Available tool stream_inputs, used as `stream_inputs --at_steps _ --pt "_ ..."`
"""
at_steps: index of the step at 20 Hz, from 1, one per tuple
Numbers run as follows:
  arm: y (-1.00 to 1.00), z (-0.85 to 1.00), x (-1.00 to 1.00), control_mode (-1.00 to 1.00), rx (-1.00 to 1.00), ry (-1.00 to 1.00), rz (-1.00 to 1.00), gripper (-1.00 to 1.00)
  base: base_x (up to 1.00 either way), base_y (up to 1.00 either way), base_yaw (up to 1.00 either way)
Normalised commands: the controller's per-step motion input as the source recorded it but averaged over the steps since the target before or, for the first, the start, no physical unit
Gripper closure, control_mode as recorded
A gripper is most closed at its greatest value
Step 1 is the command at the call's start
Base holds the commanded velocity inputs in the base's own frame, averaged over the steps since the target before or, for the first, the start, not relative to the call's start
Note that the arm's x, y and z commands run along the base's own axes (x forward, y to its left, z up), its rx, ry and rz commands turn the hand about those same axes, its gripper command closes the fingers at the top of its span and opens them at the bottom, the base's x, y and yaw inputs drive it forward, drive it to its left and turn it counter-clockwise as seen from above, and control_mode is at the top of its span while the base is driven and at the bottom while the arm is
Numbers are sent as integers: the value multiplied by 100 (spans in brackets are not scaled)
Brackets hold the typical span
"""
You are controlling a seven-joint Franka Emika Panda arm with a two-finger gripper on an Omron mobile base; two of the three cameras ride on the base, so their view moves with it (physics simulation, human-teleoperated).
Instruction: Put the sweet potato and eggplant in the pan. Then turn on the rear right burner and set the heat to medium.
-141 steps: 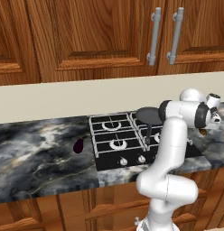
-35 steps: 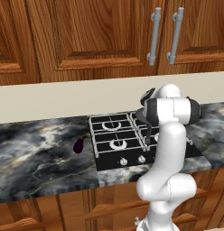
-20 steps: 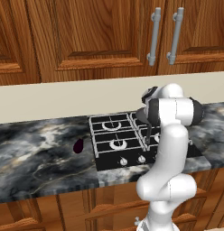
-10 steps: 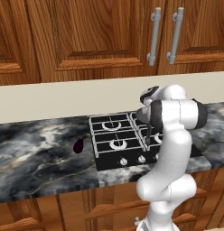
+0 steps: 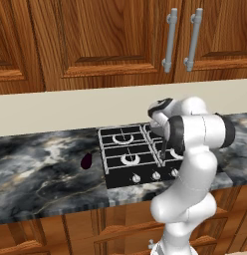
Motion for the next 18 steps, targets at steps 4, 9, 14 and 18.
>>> stream_inputs --at_steps 4,9,14,18 --pt "44 28 -29 -100 0 -6 0 -100 0 0 0" --pt "49 18 -34 -100 0 -2 0 -100 0 0 0" --pt "51 19 -38 -100 0 0 0 -100 0 0 0" --pt "51 30 -43 -100 0 0 0 -100 0 0 0"
